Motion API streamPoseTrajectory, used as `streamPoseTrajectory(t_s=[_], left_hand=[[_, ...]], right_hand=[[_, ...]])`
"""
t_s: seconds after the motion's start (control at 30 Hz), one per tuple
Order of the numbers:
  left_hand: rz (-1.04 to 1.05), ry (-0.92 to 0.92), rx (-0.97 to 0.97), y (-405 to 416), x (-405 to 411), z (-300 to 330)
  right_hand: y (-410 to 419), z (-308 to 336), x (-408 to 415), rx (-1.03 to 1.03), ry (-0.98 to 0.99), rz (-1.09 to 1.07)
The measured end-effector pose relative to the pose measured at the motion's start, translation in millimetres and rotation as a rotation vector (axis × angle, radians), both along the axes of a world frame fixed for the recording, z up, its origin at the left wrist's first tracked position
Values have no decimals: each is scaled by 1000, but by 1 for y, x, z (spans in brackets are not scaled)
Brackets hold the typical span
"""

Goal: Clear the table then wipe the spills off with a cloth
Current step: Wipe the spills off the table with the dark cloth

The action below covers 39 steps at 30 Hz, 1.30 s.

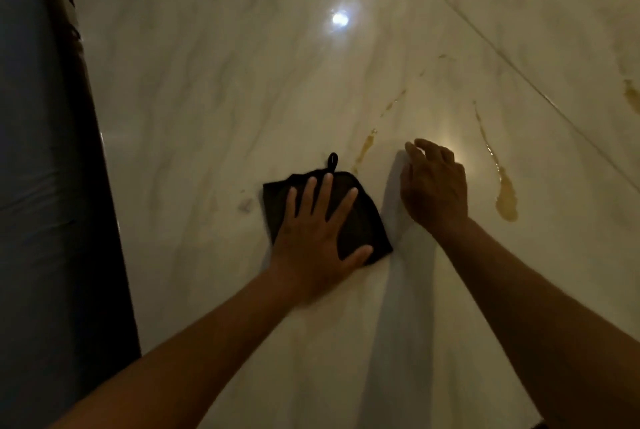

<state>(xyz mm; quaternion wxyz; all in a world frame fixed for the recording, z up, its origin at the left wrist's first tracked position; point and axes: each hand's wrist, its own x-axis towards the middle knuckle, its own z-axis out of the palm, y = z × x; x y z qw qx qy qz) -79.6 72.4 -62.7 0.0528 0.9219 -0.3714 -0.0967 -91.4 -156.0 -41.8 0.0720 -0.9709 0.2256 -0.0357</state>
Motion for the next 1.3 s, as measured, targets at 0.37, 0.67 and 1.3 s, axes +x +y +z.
streamPoseTrajectory(t_s=[0.37, 0.67, 1.3], left_hand=[[325, 2, 35, -119, 146, -7], [250, -39, 34, -122, 77, -1], [178, -29, 40, -231, 138, -3]], right_hand=[[-25, -26, 15, 70, -205, 34], [-104, -21, 74, 50, -19, 120], [-267, -7, 85, -16, -210, -31]])
